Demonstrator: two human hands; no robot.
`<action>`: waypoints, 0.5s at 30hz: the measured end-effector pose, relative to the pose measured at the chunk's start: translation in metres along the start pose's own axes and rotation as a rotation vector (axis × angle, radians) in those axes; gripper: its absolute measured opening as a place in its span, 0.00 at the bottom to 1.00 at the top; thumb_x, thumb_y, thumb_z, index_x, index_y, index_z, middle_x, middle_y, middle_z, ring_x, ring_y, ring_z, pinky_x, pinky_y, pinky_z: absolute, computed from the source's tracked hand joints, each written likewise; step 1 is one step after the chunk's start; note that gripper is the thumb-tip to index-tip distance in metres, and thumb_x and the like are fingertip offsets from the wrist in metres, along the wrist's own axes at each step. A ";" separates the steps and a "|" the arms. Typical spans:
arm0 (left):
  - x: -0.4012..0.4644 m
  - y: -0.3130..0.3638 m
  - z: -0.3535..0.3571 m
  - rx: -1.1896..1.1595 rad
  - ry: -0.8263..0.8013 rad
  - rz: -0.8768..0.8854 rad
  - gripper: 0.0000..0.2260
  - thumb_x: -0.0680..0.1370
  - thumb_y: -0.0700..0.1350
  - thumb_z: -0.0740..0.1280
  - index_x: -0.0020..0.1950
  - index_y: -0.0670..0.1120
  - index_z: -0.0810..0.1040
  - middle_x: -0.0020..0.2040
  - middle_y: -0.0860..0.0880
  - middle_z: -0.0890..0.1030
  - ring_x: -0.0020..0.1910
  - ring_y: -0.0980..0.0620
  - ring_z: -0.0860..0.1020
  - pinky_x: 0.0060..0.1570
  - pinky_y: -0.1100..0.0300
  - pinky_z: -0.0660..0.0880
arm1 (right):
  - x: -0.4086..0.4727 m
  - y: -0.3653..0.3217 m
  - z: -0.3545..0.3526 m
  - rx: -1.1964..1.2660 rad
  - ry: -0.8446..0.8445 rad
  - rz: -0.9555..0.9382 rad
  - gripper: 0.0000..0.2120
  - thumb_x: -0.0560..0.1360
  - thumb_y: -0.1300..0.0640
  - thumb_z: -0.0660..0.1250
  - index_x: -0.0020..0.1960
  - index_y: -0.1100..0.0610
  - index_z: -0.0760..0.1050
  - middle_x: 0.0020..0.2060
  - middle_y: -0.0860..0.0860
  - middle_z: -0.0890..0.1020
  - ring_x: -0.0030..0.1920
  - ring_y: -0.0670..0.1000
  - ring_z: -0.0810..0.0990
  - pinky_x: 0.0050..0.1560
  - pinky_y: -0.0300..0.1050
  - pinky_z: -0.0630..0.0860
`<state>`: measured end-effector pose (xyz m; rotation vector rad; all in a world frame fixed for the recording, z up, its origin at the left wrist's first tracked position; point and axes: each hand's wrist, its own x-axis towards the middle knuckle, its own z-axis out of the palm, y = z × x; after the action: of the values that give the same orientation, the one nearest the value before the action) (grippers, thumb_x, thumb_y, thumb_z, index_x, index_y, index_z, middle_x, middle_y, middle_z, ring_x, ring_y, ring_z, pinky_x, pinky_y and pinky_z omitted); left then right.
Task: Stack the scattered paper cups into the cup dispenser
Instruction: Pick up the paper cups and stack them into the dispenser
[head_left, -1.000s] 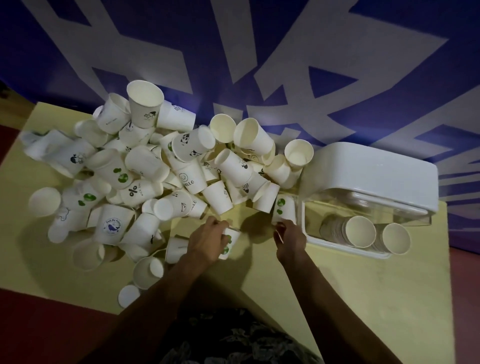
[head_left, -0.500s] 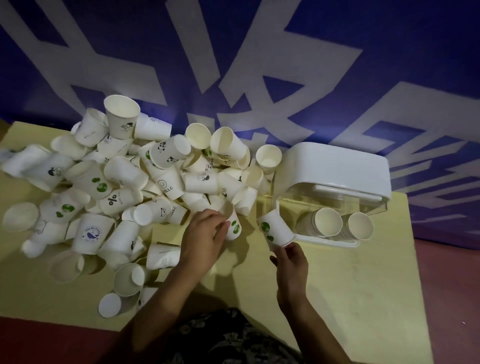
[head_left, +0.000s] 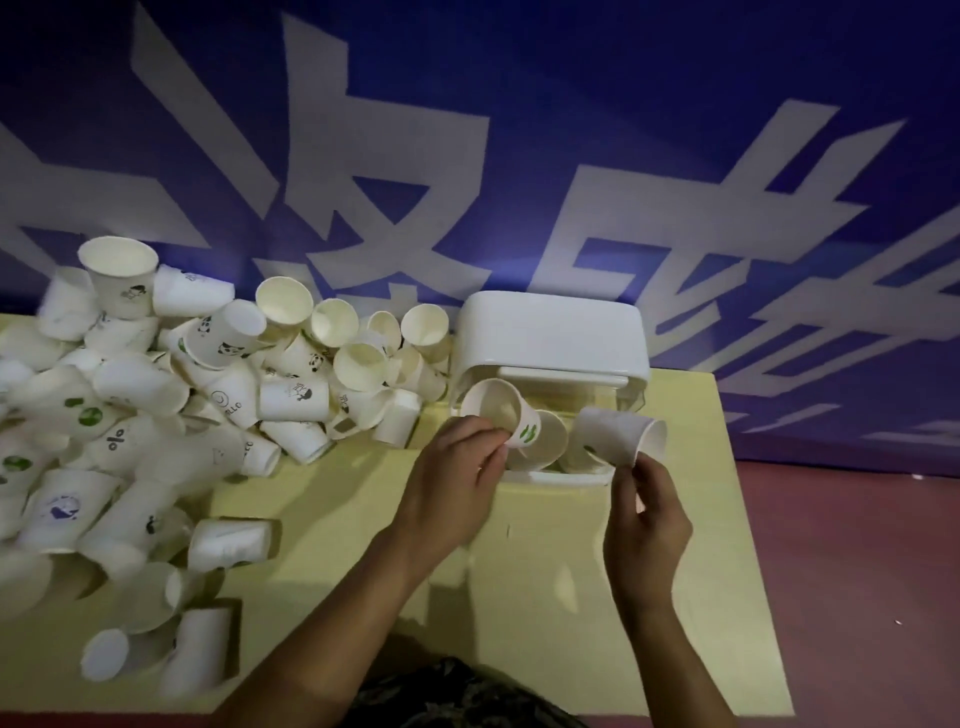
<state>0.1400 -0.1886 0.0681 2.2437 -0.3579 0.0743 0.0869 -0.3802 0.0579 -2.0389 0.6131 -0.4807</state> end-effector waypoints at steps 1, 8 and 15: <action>0.003 0.006 0.008 0.015 -0.024 0.014 0.09 0.79 0.43 0.65 0.56 0.44 0.82 0.52 0.52 0.80 0.51 0.55 0.75 0.52 0.65 0.71 | 0.009 0.006 -0.007 -0.063 0.002 -0.056 0.07 0.79 0.61 0.65 0.55 0.59 0.79 0.48 0.53 0.83 0.49 0.53 0.80 0.50 0.45 0.75; 0.022 0.024 0.060 0.186 -0.193 -0.023 0.12 0.81 0.43 0.60 0.58 0.46 0.81 0.55 0.52 0.78 0.58 0.53 0.72 0.58 0.59 0.71 | 0.052 0.040 -0.030 -0.427 -0.214 -0.366 0.08 0.76 0.66 0.68 0.54 0.60 0.80 0.48 0.54 0.83 0.50 0.58 0.78 0.48 0.42 0.72; 0.025 0.011 0.095 0.356 -0.334 -0.204 0.13 0.81 0.43 0.59 0.60 0.49 0.81 0.59 0.50 0.79 0.59 0.49 0.72 0.60 0.55 0.71 | 0.075 0.065 -0.018 -0.635 -0.494 -0.439 0.06 0.76 0.61 0.66 0.47 0.53 0.81 0.40 0.50 0.83 0.46 0.58 0.78 0.41 0.48 0.70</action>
<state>0.1542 -0.2732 0.0188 2.6378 -0.3085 -0.3758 0.1219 -0.4660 0.0179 -2.7842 -0.0067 0.0026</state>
